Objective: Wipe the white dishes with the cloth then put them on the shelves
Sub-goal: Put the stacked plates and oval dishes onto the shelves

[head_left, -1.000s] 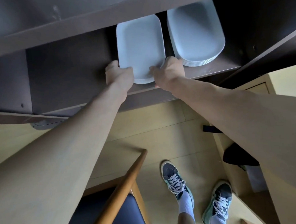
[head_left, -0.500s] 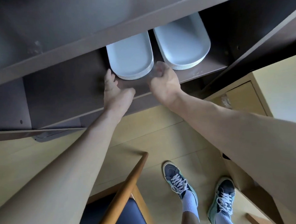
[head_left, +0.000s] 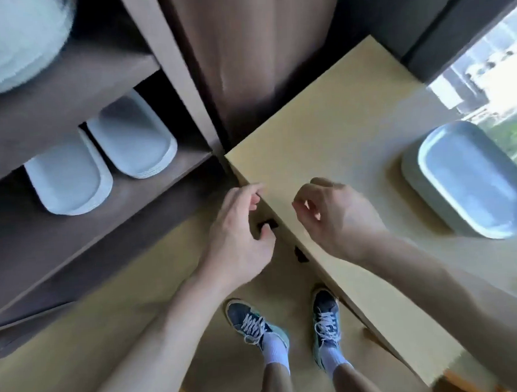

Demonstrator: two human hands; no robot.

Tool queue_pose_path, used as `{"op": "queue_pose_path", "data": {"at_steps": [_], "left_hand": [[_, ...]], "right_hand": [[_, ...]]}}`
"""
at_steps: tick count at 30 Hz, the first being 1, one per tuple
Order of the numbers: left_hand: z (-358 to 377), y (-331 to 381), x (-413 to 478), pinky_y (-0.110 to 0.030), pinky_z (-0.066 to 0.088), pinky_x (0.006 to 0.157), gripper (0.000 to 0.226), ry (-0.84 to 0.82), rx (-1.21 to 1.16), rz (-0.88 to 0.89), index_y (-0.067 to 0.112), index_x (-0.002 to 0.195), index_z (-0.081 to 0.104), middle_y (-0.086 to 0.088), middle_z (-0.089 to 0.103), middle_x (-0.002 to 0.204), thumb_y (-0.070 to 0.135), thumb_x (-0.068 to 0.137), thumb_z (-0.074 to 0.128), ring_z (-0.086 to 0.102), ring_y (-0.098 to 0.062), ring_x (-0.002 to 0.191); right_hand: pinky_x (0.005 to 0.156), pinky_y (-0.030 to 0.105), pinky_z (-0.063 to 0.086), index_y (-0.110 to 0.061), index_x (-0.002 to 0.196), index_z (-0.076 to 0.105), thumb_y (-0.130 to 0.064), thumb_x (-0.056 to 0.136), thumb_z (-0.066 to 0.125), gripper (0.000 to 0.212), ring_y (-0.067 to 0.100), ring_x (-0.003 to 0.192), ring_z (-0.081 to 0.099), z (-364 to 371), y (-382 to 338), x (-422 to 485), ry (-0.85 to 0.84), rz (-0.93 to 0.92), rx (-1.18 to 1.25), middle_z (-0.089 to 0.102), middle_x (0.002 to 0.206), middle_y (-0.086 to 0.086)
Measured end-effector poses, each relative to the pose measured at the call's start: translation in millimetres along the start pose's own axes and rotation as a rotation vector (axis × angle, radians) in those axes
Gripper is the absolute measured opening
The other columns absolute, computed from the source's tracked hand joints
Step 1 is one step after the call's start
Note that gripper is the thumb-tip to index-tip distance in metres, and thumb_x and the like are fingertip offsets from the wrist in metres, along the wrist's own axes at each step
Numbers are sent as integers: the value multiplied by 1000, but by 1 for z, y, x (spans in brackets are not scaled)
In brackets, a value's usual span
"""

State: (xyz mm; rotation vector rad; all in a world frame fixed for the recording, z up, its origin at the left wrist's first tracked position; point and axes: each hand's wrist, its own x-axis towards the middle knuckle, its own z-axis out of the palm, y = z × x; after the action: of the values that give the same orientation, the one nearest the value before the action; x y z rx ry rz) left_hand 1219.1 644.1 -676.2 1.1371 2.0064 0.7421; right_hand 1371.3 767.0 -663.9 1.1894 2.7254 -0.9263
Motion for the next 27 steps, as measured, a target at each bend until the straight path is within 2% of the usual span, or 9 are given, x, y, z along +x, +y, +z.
{"op": "queue_pose_path", "data": {"at_steps": [2, 5, 9, 12, 15, 18, 20, 22, 27], "left_hand": [[29, 45, 17, -32, 51, 98, 66, -95, 96, 130, 25, 150, 42, 11, 43, 129, 19, 90, 69, 51, -7, 118], [75, 106, 40, -36, 56, 89, 73, -156, 178, 250, 28, 156, 27, 8, 34, 138, 32, 94, 66, 56, -14, 115], [143, 163, 69, -31, 44, 93, 92, -215, 206, 181, 37, 162, 1, 16, 15, 157, 51, 96, 63, 53, -21, 131], [180, 181, 106, -36, 36, 110, 109, -269, 252, 70, 28, 165, -9, 4, 7, 171, 58, 93, 67, 33, -25, 151], [206, 187, 136, -37, 32, 115, 120, -317, 287, 11, 23, 166, -10, -4, 21, 170, 58, 88, 73, 30, -25, 153], [219, 183, 146, -37, 34, 112, 129, -330, 308, -12, 23, 166, -8, -5, 34, 164, 56, 79, 82, 34, -27, 150], [221, 179, 148, -32, 33, 107, 133, -307, 274, -37, 23, 167, -3, -3, 37, 163, 53, 74, 87, 34, -27, 150], [218, 176, 148, -28, 30, 103, 136, -293, 246, -63, 23, 167, 0, -2, 35, 164, 49, 70, 92, 34, -25, 150], [199, 167, 130, -16, 31, 96, 132, -249, 102, -48, 26, 165, 11, 4, 31, 158, 36, 64, 97, 39, -16, 140]], "right_hand": [[62, 32, 43, -16, 89, 69, -27, 97, 61, 16, 24, 74, 54, -36, 43, -25, 158, 45, -89, 55, 82, -1], [81, 42, 45, -12, 94, 71, -25, 90, 71, 14, 36, 92, 53, -75, 104, -59, 353, 225, -140, 58, 94, 10], [106, 43, 31, -16, 129, 54, -39, 89, 69, 49, 30, 125, 37, -98, 173, -97, 505, 668, -83, 46, 131, 10], [114, 41, 26, -15, 147, 39, -49, 88, 68, 73, 29, 138, 32, -95, 208, -110, 485, 971, 101, 39, 146, 9], [109, 43, 38, -12, 150, 37, -53, 87, 69, 82, 29, 134, 43, -78, 234, -112, 414, 1177, 504, 41, 148, 8], [89, 44, 56, -16, 120, 63, -39, 85, 71, 43, 29, 106, 65, -63, 240, -107, 497, 1188, 879, 66, 116, 5], [82, 41, 60, -19, 95, 67, -24, 84, 71, 12, 27, 93, 72, -56, 240, -103, 609, 1155, 1055, 72, 94, -2], [83, 43, 61, -19, 89, 66, -17, 82, 72, 9, 27, 87, 73, -54, 239, -102, 640, 1154, 1140, 73, 89, -1], [88, 51, 60, -18, 110, 64, -18, 82, 76, 31, 30, 93, 72, -47, 231, -111, 554, 1105, 1176, 72, 104, 6]]}}
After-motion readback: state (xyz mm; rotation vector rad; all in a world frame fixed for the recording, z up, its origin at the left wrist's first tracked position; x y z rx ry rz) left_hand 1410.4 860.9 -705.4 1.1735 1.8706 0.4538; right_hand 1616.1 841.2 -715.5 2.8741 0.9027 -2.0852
